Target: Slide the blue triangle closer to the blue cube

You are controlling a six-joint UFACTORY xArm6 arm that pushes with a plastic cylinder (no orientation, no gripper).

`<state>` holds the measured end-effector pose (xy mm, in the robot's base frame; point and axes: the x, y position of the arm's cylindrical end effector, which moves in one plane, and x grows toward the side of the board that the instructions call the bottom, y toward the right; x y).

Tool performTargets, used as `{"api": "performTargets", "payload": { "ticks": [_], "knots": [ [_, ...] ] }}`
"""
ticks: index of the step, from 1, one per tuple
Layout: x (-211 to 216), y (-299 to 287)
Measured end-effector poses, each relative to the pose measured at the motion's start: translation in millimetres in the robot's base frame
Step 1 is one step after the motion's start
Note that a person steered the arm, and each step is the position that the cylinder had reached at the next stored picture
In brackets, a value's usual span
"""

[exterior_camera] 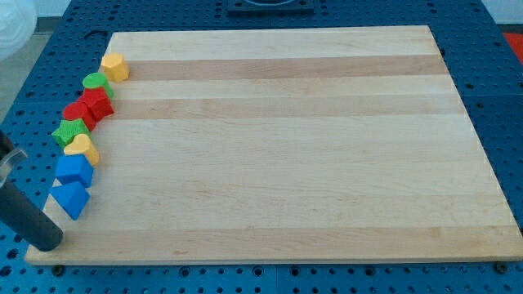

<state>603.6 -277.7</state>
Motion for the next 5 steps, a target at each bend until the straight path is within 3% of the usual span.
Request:
{"api": "performTargets", "payload": {
  "ticks": [5],
  "knots": [
    [-30, -2]
  ]
}}
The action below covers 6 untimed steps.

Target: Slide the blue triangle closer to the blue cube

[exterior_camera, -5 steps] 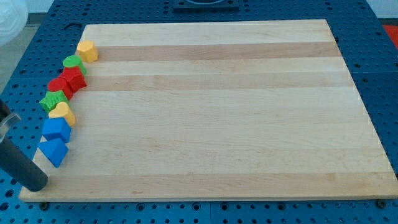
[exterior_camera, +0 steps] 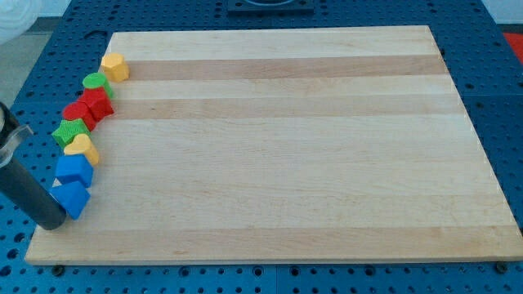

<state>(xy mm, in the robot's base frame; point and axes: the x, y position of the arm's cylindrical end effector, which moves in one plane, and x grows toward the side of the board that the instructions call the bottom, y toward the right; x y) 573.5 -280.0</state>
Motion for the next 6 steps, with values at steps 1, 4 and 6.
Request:
{"api": "performTargets", "payload": {
  "ticks": [1, 4, 6],
  "knots": [
    [7, 0],
    [27, 30],
    [7, 28]
  ]
}}
